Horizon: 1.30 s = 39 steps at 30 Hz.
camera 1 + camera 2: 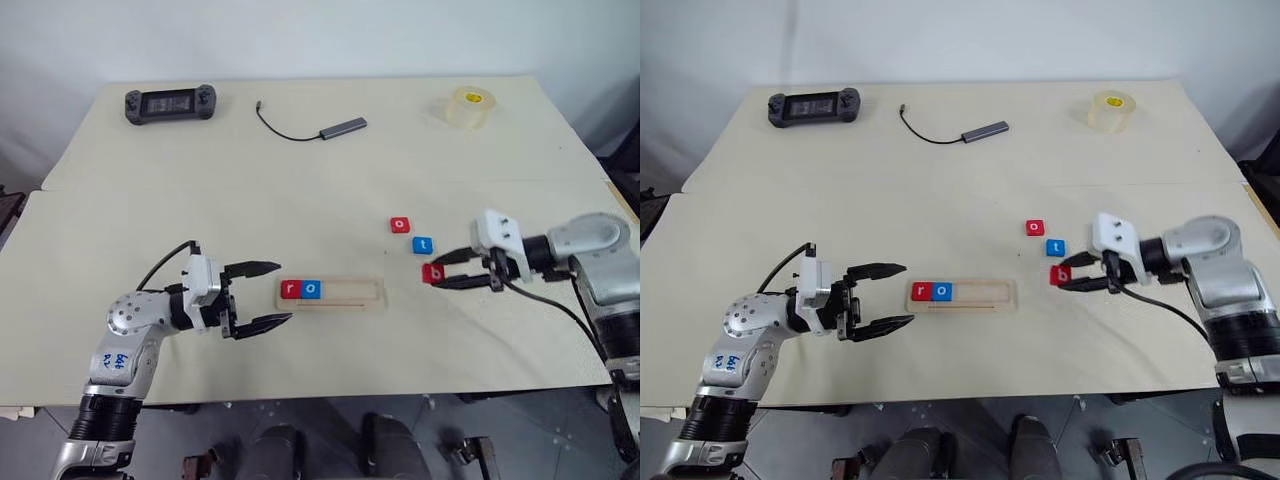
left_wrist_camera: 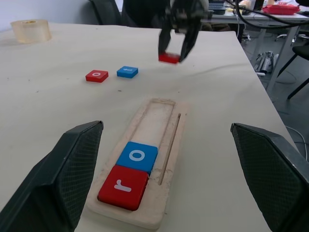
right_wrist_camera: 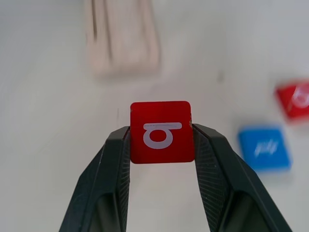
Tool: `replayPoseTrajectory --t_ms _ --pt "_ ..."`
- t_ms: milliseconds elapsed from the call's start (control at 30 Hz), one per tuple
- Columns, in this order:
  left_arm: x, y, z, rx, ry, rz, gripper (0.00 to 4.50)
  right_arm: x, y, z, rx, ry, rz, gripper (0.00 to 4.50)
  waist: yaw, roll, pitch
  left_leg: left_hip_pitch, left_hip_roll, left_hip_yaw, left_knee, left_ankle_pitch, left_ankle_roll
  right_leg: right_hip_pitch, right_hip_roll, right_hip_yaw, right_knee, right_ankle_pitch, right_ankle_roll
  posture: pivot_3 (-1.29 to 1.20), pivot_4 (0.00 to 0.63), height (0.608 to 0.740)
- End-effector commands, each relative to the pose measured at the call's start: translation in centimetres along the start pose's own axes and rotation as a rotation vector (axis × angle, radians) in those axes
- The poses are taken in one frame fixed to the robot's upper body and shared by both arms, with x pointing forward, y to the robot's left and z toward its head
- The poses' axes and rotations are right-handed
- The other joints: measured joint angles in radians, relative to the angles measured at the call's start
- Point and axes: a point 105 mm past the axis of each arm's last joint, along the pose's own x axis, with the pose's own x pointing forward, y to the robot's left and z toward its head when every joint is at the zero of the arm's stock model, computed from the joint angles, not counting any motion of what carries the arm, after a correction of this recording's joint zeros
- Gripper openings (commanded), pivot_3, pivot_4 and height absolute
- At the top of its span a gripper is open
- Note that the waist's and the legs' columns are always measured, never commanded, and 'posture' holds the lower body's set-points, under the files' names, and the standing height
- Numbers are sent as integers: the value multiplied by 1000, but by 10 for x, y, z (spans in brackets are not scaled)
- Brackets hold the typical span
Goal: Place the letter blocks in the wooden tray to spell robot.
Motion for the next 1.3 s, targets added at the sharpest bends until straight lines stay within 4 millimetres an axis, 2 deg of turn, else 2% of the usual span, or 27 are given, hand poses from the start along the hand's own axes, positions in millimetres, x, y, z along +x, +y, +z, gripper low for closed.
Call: replayPoseTrajectory --t_ms 33,233,367,633,1000,1133,1300 --pt "-5 0 3 35 3 22 4500 28 4 16 30 6 19 1464 2 0 0 0 0 0 0 0 0 0 0 0 0 0 0 0 150 740" --pt "-9 -7 -1 25 20 42 4500 71 14 35 16 -1 58 1464 5 0 0 -3 -4 -4 0 0 0 -1 -2 -1 1 0 0 0 150 740" --pt "-15 -10 -3 16 32 67 4500 88 8 42 16 -4 21 1464 0 0 0 -3 -4 -4 0 0 0 -2 -1 -2 1 0 0 0 150 740" --pt "-17 -10 -4 14 37 96 4500 104 22 54 -1 -20 82 1464 1 0 0 -3 -4 -4 0 0 0 -2 -1 -1 2 0 0 0 150 740" --pt "-16 -7 -4 23 37 106 4500 114 30 59 3 -28 107 1464 -1 0 0 -3 -4 -4 0 0 0 -2 -1 -1 2 0 0 0 150 740" --pt "-17 -6 -4 25 38 108 4500 112 28 61 3 -36 94 2827 -1 0 0 -3 -4 -4 0 0 0 -2 -1 -1 2 0 0 0 150 740" --pt "-15 -4 -5 25 36 105 4500 91 22 72 9 -79 68 4455 0 0 0 -3 -4 -4 0 0 0 -2 -1 -1 2 0 0 0 150 740"
